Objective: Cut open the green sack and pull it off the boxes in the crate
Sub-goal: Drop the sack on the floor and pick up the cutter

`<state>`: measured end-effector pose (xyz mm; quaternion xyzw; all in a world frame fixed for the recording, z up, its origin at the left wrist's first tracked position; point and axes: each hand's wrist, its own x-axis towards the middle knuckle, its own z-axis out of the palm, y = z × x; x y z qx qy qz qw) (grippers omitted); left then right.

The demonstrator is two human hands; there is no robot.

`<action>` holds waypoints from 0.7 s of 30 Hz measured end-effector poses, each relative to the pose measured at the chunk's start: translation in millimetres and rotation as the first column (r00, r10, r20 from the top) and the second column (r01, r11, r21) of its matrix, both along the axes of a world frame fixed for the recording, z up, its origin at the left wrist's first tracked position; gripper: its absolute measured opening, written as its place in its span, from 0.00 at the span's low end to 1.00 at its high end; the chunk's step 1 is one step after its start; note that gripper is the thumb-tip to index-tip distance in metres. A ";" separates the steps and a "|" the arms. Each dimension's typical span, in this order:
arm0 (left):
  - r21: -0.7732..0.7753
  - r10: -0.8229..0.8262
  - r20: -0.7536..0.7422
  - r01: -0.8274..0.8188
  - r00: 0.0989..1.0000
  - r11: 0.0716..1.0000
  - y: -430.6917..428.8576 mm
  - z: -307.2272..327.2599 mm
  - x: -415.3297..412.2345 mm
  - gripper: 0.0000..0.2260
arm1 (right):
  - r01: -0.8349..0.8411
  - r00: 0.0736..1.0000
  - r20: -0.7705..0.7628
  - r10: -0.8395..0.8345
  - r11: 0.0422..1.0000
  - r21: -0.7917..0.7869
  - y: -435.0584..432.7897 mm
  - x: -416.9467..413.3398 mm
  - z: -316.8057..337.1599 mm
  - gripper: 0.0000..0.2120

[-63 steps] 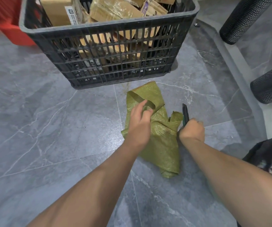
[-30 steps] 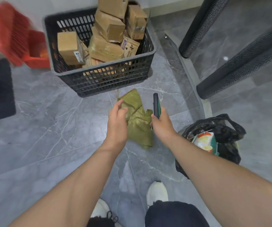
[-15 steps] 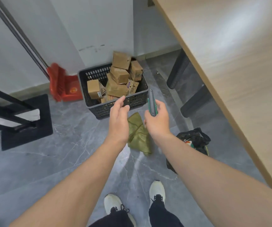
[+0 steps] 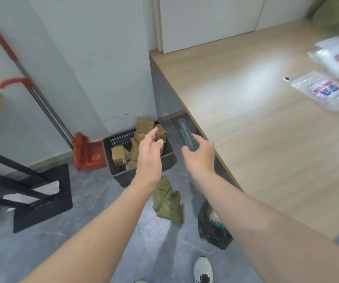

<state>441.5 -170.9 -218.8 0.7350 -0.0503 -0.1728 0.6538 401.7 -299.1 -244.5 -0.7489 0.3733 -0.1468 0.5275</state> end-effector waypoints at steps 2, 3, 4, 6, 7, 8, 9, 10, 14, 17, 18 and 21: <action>-0.005 -0.001 0.009 0.001 1.000 1.000 -18.2 13.9 0.9 0.28 | 0.012 1.000 0.003 -0.012 1.000 -0.018 -20.4 2.9 14.6 0.21; 0.000 -0.001 0.014 0.001 1.000 1.000 -27.8 19.2 1.8 0.28 | 0.016 1.000 -0.003 -0.016 1.000 -0.018 -31.2 5.0 20.0 0.21; 0.006 0.000 0.018 0.000 1.000 1.000 -37.3 23.0 3.1 0.28 | 0.017 1.000 -0.010 -0.017 1.000 -0.021 -42.5 7.6 23.4 0.21; 0.017 0.006 0.031 -0.007 0.999 1.000 -58.1 27.9 7.1 0.27 | -0.006 1.000 -0.017 0.005 0.999 -0.052 -66.3 13.3 27.6 0.16; 0.023 0.019 0.039 -0.019 0.999 1.000 -68.6 28.8 9.6 0.26 | -0.022 1.000 -0.021 0.020 0.997 -0.074 -78.1 16.2 28.8 0.11; 0.024 0.036 0.044 -0.037 0.998 0.999 -79.5 28.0 13.0 0.25 | -0.036 0.999 -0.036 0.032 0.995 -0.098 -90.9 20.1 28.3 0.06; 0.022 0.052 0.044 -0.053 0.998 0.998 -90.6 26.7 16.9 0.25 | -0.043 0.998 -0.060 0.035 0.991 -0.128 -103.7 23.8 27.1 0.02; 0.023 0.066 0.039 -0.067 0.997 0.998 -102.1 24.3 21.2 0.23 | -0.042 0.996 -0.087 0.028 0.986 -0.162 -117.2 27.1 23.2 0.03; 0.024 0.089 0.032 -0.089 0.996 0.996 -142.7 9.5 36.1 0.21 | -0.045 0.990 -0.142 0.009 0.966 -0.255 -165.9 40.9 6.3 0.07; 0.017 0.078 0.011 -0.078 0.997 0.997 -164.1 -7.1 49.5 0.20 | -0.045 0.979 -0.205 -0.013 0.959 -0.280 -193.0 52.8 -13.5 0.06; 0.016 0.074 0.006 -0.074 0.997 0.997 -169.0 -13.4 54.3 0.20 | -0.048 0.977 -0.214 -0.014 0.959 -0.281 -199.6 56.2 -20.3 0.07; 0.035 0.055 -0.008 -0.055 0.998 0.998 -180.0 -34.3 72.0 0.20 | -0.056 0.968 -0.248 -0.016 0.958 -0.281 -214.6 69.9 -39.6 0.06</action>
